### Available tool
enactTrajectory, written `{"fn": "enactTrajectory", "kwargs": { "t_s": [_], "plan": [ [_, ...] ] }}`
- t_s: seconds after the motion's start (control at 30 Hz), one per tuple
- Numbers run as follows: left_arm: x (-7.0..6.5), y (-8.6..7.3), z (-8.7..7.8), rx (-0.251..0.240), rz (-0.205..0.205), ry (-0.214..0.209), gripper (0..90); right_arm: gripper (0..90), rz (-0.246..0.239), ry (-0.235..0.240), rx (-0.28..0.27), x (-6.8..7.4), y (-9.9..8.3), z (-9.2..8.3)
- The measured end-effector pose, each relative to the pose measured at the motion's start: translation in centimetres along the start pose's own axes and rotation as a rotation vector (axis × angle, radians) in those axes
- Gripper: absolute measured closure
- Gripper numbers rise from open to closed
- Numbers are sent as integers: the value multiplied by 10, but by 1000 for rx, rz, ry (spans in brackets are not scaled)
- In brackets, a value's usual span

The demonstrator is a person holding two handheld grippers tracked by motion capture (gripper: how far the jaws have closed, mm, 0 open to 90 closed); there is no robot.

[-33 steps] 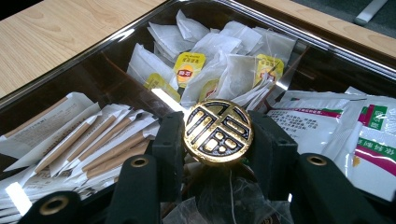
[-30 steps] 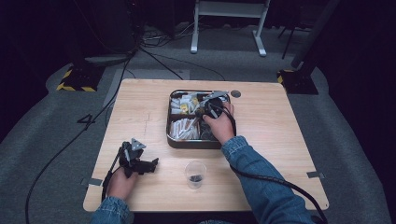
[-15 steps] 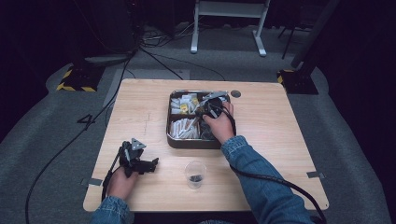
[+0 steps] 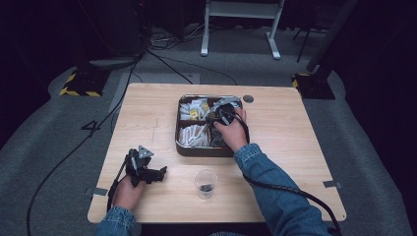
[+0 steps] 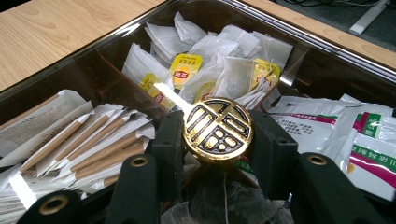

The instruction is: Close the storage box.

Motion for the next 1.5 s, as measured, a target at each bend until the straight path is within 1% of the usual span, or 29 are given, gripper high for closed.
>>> {"fn": "enactTrajectory", "kwargs": {
  "t_s": [0.07,0.13,0.17,0.23,0.4,0.5,0.67,0.8,0.9,1.0,1.17,1.27,1.37,1.5],
  "plan": [
    [0,0,0,0,0,0,0,577,6,7,0,-1,0,0],
    [0,0,0,1,1,0,0,546,33,27,-5,-2,0,-1],
    [0,0,0,1,2,0,0,531,39,32,-9,-2,0,-2],
    [0,0,0,1,2,0,0,488,40,30,-29,-1,0,-3],
    [0,0,0,1,1,0,0,468,58,40,-78,0,2,-12],
    [0,0,0,1,1,0,0,462,47,40,-100,-1,5,-21],
    [0,0,0,1,2,-1,0,453,45,42,-123,-2,9,-36],
    [0,0,0,1,2,-1,0,438,57,66,-142,-1,8,-49],
    [0,0,0,1,4,-1,0,432,43,74,-153,0,7,-59],
    [0,0,0,1,1,-1,0,428,41,83,-165,-1,4,-71],
    [0,0,0,1,4,-1,0,423,45,78,-175,-7,-2,-90],
    [1,0,0,0,5,-1,0,421,39,65,-185,-13,-5,-101],
    [1,0,0,1,6,-1,0,419,47,56,-184,-20,-12,-113],
    [0,1,1,1,5,-4,0,419,42,38,-171,-29,-21,-127]
  ]
}}
Point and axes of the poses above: each handheld gripper's, and its own axes: z roughly forward along the jaws, y roughly out of its top, x roughly to its left, the point moved 2 cm from there along z, roughly forward along the jaws, and after that the axes turned 4 degrees about z, right-handed, at the moved point
